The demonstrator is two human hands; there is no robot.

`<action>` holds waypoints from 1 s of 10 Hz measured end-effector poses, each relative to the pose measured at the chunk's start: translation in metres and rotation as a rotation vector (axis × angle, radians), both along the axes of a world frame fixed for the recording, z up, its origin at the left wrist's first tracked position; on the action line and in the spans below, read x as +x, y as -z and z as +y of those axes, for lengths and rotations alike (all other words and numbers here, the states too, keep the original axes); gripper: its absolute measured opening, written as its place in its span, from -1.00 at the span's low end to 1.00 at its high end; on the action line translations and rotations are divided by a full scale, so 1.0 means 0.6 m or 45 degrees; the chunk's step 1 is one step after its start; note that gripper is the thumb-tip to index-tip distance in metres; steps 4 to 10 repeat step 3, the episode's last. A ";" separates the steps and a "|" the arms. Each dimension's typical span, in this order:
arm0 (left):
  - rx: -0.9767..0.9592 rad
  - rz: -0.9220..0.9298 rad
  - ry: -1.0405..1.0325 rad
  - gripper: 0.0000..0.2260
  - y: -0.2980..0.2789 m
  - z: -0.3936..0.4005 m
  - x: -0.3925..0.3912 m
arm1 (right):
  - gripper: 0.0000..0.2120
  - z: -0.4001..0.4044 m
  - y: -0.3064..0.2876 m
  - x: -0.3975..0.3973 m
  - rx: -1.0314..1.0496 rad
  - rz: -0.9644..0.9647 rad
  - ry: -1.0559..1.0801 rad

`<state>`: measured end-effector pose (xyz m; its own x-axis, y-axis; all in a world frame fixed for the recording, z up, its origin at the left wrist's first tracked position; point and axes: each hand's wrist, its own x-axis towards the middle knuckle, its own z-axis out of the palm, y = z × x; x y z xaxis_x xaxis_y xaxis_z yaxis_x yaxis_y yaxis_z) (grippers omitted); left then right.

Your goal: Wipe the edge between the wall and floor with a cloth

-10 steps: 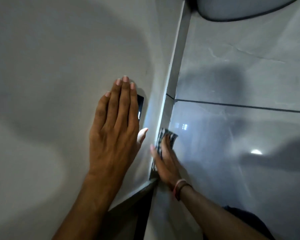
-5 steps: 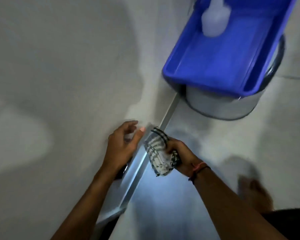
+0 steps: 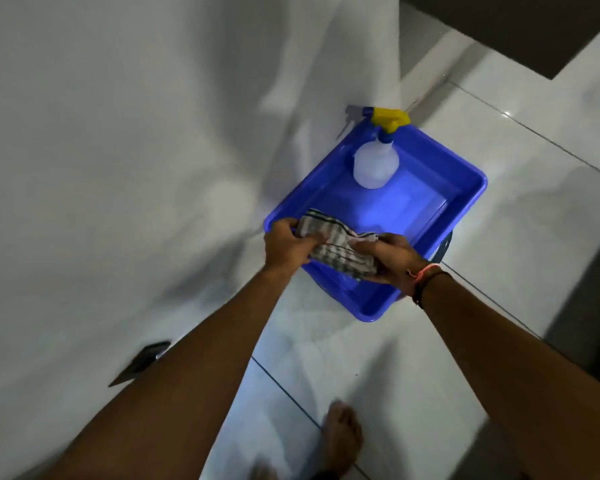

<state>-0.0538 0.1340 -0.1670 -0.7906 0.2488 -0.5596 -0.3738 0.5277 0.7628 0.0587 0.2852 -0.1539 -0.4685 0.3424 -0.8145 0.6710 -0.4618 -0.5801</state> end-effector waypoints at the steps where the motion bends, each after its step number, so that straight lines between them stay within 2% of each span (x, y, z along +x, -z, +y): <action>1: -0.365 0.234 0.376 -0.60 0.032 0.005 0.003 | -0.76 -0.004 0.055 -0.006 0.027 -0.037 0.015; 2: -0.549 0.227 0.555 -0.56 0.041 0.003 -0.004 | -0.66 -0.022 0.086 -0.025 -0.061 -0.069 0.007; 3: -0.586 0.257 0.611 -0.36 -0.019 -0.009 0.020 | -0.54 -0.047 0.066 -0.017 0.007 -0.034 0.050; 10: -0.586 0.257 0.611 -0.36 -0.019 -0.009 0.020 | -0.54 -0.047 0.066 -0.017 0.007 -0.034 0.050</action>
